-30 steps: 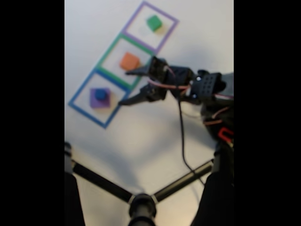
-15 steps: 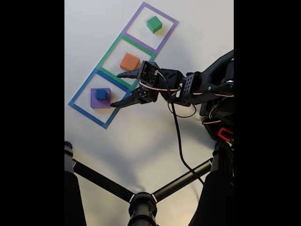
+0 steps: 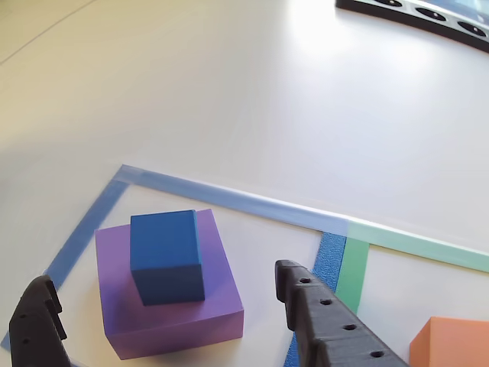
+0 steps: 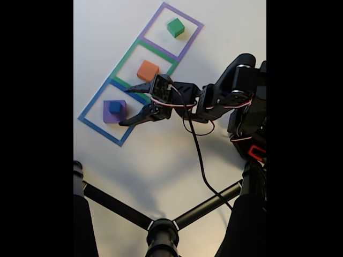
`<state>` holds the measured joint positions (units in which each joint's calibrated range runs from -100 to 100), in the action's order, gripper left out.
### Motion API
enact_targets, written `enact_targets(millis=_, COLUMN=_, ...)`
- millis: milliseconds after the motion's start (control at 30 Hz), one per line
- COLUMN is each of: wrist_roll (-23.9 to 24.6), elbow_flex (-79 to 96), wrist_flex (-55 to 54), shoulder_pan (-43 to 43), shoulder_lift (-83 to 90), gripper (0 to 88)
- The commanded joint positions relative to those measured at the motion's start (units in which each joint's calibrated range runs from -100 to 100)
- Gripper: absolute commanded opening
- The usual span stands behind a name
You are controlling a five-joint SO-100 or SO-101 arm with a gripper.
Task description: Tower of hanoi
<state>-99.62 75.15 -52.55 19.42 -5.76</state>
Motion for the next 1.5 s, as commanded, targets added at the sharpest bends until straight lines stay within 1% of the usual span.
enact_targets(millis=0, wrist_roll=-0.38, elbow_flex=-2.96, wrist_flex=-2.2, shoulder_pan=0.98, shoulder_lift=-0.65, gripper=33.5)
enact_targets(millis=600, wrist_roll=-0.38, elbow_flex=-7.14, wrist_flex=-3.66, shoulder_pan=2.73, shoulder_lift=-5.78, gripper=32.2)
enact_targets(millis=900, wrist_roll=-0.38, elbow_flex=-7.95, wrist_flex=-3.66, shoulder_pan=3.26, shoulder_lift=-7.06, gripper=27.1)
enact_targets(millis=1133, wrist_roll=-0.38, elbow_flex=-8.14, wrist_flex=-3.58, shoulder_pan=4.1, shoulder_lift=-7.78, gripper=18.5)
enact_targets(millis=1467, wrist_roll=-0.38, elbow_flex=-8.32, wrist_flex=-3.66, shoulder_pan=4.41, shoulder_lift=-8.34, gripper=10.2)
